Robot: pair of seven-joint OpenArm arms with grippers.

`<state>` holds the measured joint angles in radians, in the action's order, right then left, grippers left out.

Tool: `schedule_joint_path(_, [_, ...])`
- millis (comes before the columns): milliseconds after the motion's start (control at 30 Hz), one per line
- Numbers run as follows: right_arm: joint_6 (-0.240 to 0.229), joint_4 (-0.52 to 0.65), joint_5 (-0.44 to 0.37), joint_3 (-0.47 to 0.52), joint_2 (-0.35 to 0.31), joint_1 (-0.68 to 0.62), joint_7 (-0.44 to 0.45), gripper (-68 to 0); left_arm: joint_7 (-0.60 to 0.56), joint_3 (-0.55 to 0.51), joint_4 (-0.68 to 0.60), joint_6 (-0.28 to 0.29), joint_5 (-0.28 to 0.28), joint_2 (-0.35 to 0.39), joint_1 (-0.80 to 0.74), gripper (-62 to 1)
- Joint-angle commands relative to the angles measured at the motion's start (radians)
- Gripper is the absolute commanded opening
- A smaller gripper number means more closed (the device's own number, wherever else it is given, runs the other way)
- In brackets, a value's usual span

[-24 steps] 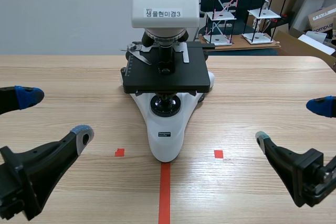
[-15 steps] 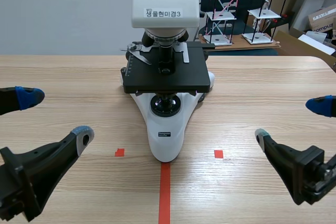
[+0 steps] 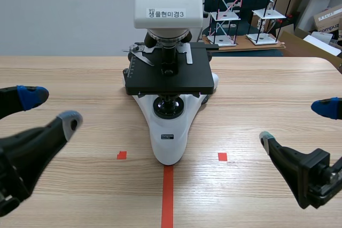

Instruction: Point at the diaphragm

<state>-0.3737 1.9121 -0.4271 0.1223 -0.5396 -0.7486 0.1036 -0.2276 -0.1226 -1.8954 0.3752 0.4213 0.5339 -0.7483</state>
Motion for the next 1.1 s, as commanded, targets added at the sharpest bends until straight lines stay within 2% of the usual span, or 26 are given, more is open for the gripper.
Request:
schedule_joint_path(0, [0.004,0.016,-0.003,0.001,0.000,-0.002,0.013,-1.9,-0.056,0.013,0.027,0.002,0.009,-0.007,0.001,-33.2])
schedule_joint_path(67, [0.004,0.016,0.000,0.001,0.000,-0.002,0.013,-1.9,-0.114,0.033,0.067,0.006,0.008,-0.007,0.016,-43.3])
schedule_joint_path(200, [0.004,0.016,0.000,0.001,0.000,-0.002,0.013,-1.9,-0.216,0.097,0.175,0.010,-0.002,-0.007,0.077,-56.9])
schedule_joint_path(367, [0.004,0.016,0.000,0.001,0.000,-0.002,0.013,-1.9,-0.366,0.221,0.341,0.010,-0.108,-0.012,0.194,-56.8])
schedule_joint_path(600, [0.004,0.016,0.001,0.001,0.000,-0.002,0.013,-1.9,-0.509,0.360,0.570,0.009,-0.234,-0.081,0.369,-56.8])
schedule_joint_path(833, [0.004,0.016,0.001,0.001,0.000,-0.002,0.013,-1.9,-0.640,0.426,0.786,0.008,-0.279,-0.188,0.525,-56.8])
schedule_joint_path(1000, [0.004,0.016,0.001,0.001,0.000,-0.002,0.013,-1.9,-0.702,0.443,0.925,0.001,-0.364,-0.271,0.621,-56.8])
schedule_joint_path(1067, [0.004,0.016,0.000,0.001,0.000,-0.002,0.013,-1.9,-0.726,0.443,0.973,0.001,-0.367,-0.302,0.653,-56.8])
